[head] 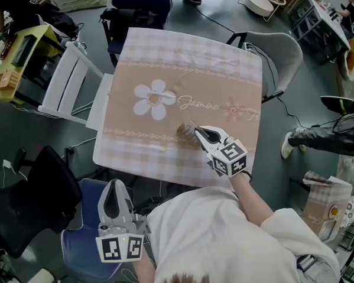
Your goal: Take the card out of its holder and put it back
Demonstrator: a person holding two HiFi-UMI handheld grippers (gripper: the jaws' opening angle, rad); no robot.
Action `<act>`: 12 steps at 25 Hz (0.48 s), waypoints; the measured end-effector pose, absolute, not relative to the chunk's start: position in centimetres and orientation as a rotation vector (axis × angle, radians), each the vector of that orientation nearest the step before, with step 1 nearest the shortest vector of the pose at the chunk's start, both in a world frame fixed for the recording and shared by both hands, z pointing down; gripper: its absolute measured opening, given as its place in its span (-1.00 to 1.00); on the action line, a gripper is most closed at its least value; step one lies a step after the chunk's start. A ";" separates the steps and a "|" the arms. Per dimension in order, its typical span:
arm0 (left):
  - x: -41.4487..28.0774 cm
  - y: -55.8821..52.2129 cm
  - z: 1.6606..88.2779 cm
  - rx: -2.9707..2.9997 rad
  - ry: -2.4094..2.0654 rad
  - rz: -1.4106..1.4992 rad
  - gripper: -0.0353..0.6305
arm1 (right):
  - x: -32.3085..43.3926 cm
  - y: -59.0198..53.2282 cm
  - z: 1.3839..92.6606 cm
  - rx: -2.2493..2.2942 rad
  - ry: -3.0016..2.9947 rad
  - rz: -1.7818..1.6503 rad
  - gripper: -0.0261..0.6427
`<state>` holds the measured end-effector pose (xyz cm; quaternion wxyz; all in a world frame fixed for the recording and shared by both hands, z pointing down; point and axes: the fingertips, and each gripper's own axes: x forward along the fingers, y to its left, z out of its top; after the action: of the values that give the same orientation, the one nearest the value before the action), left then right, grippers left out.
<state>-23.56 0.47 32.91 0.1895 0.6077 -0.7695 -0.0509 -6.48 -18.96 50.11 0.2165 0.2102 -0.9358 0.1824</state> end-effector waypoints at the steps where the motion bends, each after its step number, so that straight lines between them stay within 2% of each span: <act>1: -23.6 0.5 32.9 1.710 -2.163 -0.143 -0.88 | -6.5 -19.0 50.1 0.584 -2.592 0.506 -0.87; 12: -23.9 0.8 32.9 1.716 -2.165 -0.142 -0.88 | -6.4 -19.2 48.9 0.614 -2.600 0.507 -0.87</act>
<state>-23.93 0.76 32.88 0.1867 0.6095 -0.7689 -0.0504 -6.39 -19.21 48.88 0.2097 0.2207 -0.9349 0.1822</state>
